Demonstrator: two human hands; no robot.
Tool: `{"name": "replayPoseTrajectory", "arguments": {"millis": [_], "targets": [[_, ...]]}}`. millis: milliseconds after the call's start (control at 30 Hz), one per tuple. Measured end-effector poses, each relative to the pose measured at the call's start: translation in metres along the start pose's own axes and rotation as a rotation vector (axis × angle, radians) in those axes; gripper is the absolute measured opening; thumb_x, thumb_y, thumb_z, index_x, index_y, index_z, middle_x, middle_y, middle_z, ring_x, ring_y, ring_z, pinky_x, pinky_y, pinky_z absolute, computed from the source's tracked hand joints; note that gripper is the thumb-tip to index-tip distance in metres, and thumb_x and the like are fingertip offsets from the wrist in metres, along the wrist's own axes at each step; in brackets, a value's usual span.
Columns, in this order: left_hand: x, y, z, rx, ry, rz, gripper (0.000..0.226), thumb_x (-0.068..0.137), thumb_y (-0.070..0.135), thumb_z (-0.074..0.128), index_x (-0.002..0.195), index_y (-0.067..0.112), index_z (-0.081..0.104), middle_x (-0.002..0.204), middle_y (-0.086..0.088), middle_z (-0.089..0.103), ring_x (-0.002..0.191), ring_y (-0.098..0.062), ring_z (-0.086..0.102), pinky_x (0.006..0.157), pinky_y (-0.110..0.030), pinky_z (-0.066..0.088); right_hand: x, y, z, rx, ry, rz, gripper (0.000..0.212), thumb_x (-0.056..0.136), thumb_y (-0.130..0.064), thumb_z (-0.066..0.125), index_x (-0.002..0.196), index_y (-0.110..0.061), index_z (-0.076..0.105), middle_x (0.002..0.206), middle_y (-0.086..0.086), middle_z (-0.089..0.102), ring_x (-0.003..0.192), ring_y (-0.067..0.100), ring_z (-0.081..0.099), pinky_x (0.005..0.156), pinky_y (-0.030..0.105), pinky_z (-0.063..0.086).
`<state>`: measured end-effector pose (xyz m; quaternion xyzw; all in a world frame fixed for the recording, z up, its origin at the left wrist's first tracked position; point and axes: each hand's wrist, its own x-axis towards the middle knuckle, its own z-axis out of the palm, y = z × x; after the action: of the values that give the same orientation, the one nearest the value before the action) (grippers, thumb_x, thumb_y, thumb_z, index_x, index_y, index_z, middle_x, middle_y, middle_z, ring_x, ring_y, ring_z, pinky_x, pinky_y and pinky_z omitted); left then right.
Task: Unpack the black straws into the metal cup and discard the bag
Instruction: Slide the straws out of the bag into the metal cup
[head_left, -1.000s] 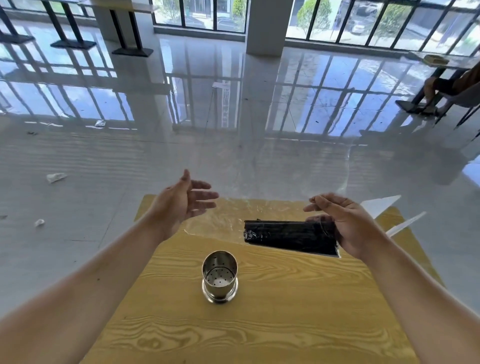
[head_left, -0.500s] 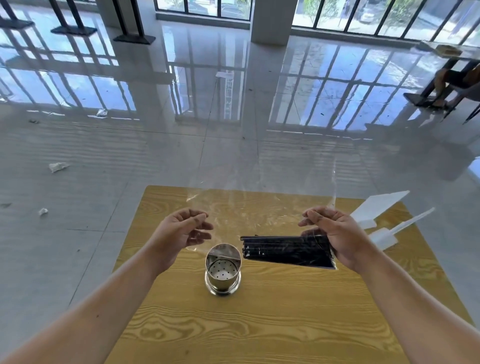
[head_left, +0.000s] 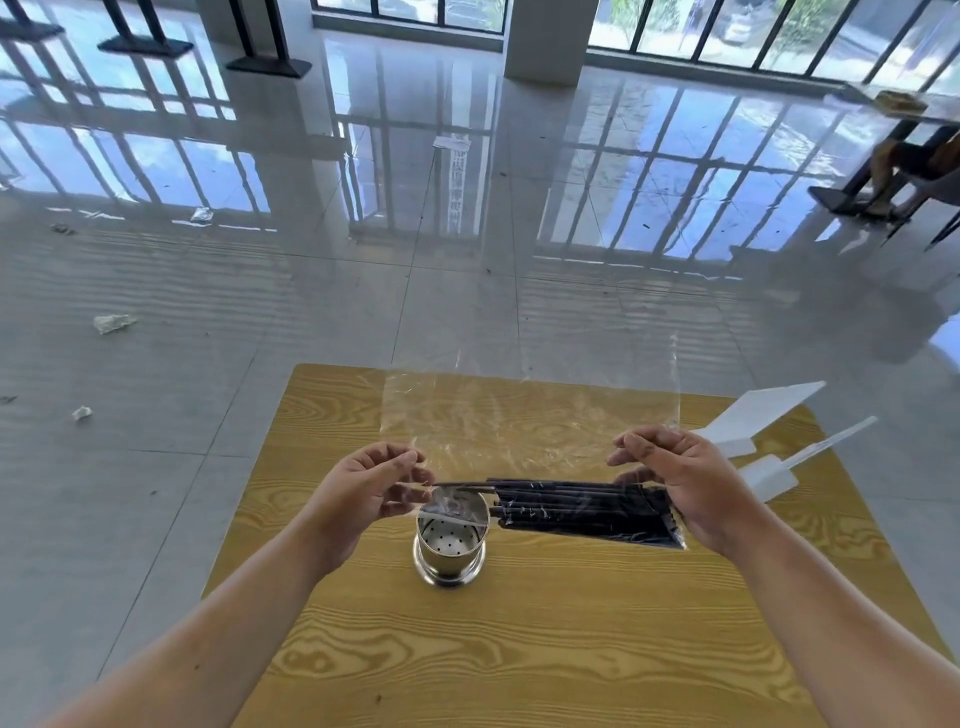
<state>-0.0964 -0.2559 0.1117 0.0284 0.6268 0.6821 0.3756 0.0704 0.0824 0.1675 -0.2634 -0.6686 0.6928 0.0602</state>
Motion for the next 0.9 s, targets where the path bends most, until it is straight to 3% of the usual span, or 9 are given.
{"name": "replayPoseTrajectory", "arguments": {"millis": [267, 433, 733, 900], "targets": [[-0.01, -0.003, 0.023, -0.004, -0.086, -0.016, 0.015, 0.104, 0.02, 0.065, 0.109, 0.009, 0.074, 0.115, -0.027, 0.076, 0.089, -0.03, 0.076, 0.082, -0.039, 0.057, -0.019, -0.003, -0.025, 0.003, 0.017, -0.003, 0.016, 0.1, -0.011, 0.065, 0.101, 0.003, 0.074, 0.092, 0.018, 0.078, 0.08, 0.027, 0.075, 0.069, 0.027, 0.061], [-0.016, -0.005, 0.043, -0.018, -0.116, -0.033, 0.013, 0.103, 0.019, 0.067, 0.101, 0.012, 0.078, 0.107, -0.021, 0.079, 0.085, -0.029, 0.076, 0.071, -0.032, 0.061, -0.032, -0.003, -0.044, 0.007, 0.036, 0.024, 0.019, 0.094, -0.019, 0.068, 0.099, -0.002, 0.074, 0.097, 0.019, 0.078, 0.079, 0.029, 0.075, 0.067, 0.03, 0.062], [-0.026, -0.018, 0.064, -0.001, -0.156, -0.065, 0.017, 0.103, 0.019, 0.067, 0.109, 0.005, 0.073, 0.103, -0.018, 0.078, 0.087, -0.031, 0.078, 0.076, -0.034, 0.062, -0.048, 0.004, -0.065, 0.016, 0.044, 0.046, 0.022, 0.091, -0.023, 0.071, 0.098, -0.003, 0.077, 0.101, 0.023, 0.078, 0.079, 0.029, 0.076, 0.065, 0.029, 0.063], [-0.031, -0.024, 0.067, 0.007, -0.134, -0.077, 0.014, 0.103, 0.021, 0.068, 0.099, 0.016, 0.08, 0.103, -0.016, 0.08, 0.089, -0.031, 0.079, 0.075, -0.033, 0.062, -0.051, 0.006, -0.067, 0.007, 0.043, 0.055, 0.023, 0.089, -0.024, 0.072, 0.095, -0.002, 0.077, 0.102, 0.024, 0.077, 0.08, 0.03, 0.075, 0.067, 0.031, 0.063]]}}
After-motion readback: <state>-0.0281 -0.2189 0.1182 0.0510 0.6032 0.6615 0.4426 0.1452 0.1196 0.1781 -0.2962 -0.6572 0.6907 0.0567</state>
